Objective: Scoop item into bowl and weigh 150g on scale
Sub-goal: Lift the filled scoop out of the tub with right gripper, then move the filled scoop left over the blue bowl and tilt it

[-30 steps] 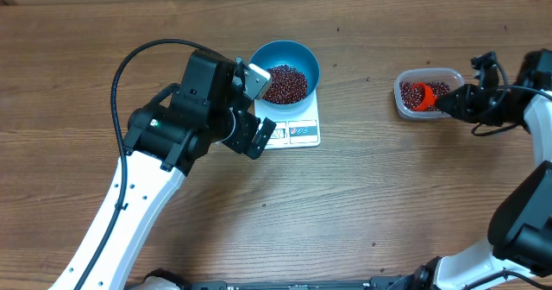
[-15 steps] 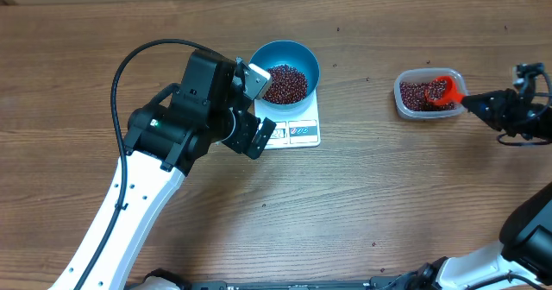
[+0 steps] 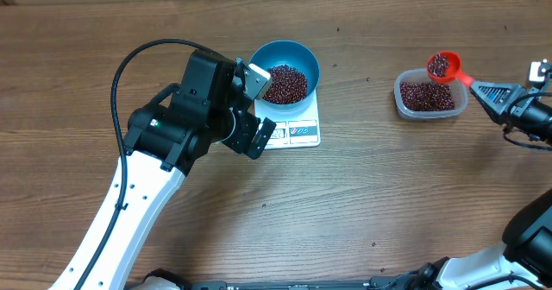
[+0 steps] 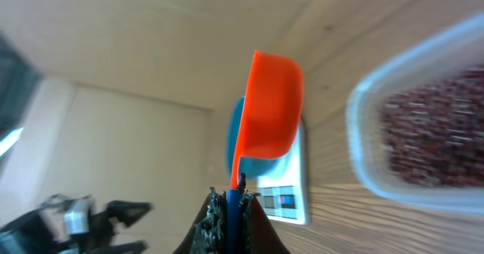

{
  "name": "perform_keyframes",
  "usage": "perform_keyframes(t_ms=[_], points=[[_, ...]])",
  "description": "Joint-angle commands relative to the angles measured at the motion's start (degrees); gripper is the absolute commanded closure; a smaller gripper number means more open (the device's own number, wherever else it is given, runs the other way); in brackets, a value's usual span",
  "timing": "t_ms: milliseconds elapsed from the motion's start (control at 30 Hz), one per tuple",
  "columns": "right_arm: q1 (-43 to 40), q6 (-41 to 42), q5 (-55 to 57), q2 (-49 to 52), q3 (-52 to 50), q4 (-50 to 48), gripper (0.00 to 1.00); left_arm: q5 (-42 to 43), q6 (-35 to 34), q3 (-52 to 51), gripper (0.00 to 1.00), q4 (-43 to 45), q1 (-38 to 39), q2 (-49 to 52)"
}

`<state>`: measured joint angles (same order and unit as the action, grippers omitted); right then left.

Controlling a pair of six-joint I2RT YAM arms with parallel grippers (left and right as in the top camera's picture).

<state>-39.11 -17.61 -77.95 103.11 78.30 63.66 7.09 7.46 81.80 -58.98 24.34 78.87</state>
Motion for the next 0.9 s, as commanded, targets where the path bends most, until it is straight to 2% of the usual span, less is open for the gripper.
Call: perform_keyframes(t_ms=[0,167,333,500,633,867], points=[[3.9,0.0,-7.5,0.1,-0.3,-0.1,0.97,0.0,-0.6,0.4,0.00,0.1,0.1,0.2],[12.3,0.4,-7.5,0.1,-0.2,-2.2,0.96,0.0,-0.6,0.4,0.00,0.1,0.1,0.2],[20.2,8.8,-7.4,0.1,-0.2,-11.5,0.96,0.0,-0.6,0.4,0.00,0.1,0.1,0.2],[28.0,20.4,-1.0,0.1,-0.2,-23.6,0.96,0.0,-0.6,0.4,0.00,0.1,0.1,0.2],[32.9,26.3,3.2,0.1,-0.2,-31.9,0.96,0.0,-0.6,0.4,0.00,0.1,0.1,0.2],[39.9,28.2,14.6,0.1,-0.2,-36.9,0.96,0.0,-0.6,0.4,0.00,0.1,0.1,0.2]])
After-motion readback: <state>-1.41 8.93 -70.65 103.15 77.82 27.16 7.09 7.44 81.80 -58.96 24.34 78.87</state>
